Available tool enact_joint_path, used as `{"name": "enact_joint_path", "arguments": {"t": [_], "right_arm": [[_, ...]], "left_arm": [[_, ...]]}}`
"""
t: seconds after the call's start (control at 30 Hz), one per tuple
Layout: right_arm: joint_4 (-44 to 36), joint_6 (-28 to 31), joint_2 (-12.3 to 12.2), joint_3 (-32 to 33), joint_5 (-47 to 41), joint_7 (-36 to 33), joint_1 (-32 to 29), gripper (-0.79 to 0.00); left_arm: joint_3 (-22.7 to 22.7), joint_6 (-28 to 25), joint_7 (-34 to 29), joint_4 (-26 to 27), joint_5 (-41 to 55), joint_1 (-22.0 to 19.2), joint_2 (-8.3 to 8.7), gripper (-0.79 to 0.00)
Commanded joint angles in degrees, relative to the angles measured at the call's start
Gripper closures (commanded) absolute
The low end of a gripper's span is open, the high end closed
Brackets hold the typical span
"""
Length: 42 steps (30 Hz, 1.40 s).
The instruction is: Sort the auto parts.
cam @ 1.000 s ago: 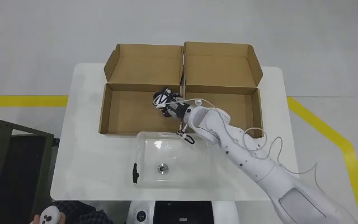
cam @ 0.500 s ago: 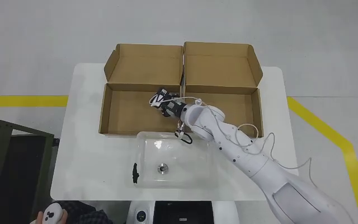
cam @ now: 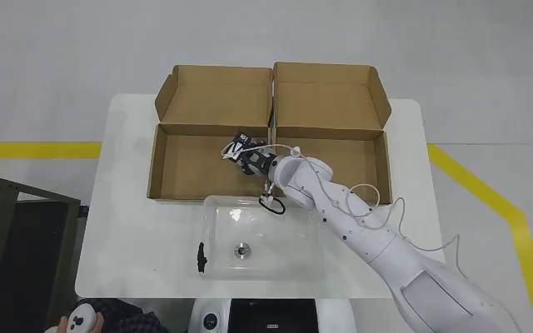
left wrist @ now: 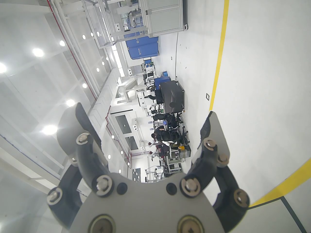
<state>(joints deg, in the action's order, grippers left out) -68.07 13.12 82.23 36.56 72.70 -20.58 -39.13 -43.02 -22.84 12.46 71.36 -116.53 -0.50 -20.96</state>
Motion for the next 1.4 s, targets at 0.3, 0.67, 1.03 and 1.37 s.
{"name": "enact_joint_path", "arguments": {"t": [0.3,0.67,1.03,1.37], "right_arm": [[-5.01,1.46,-0.43,3.02,2.47,-0.27,-1.9,-0.597],[-18.87,5.97,-2.5,7.53,5.98,-1.82,-8.93,-0.659],[-33.84,14.09,-5.18,11.14,9.51,-4.83,-19.65,-0.659],[-41.92,22.51,-7.02,11.98,11.71,-6.62,-26.81,-0.653]], "left_arm": [[0.0,0.0,0.0,0.0,0.0,0.0,0.0,-0.785],[0.0,0.0,0.0,0.0,0.0,0.0,0.0,-0.785],[0.0,0.0,0.0,0.0,0.0,0.0,0.0,-0.785],[0.0,0.0,0.0,0.0,0.0,0.0,0.0,-0.785]]}}
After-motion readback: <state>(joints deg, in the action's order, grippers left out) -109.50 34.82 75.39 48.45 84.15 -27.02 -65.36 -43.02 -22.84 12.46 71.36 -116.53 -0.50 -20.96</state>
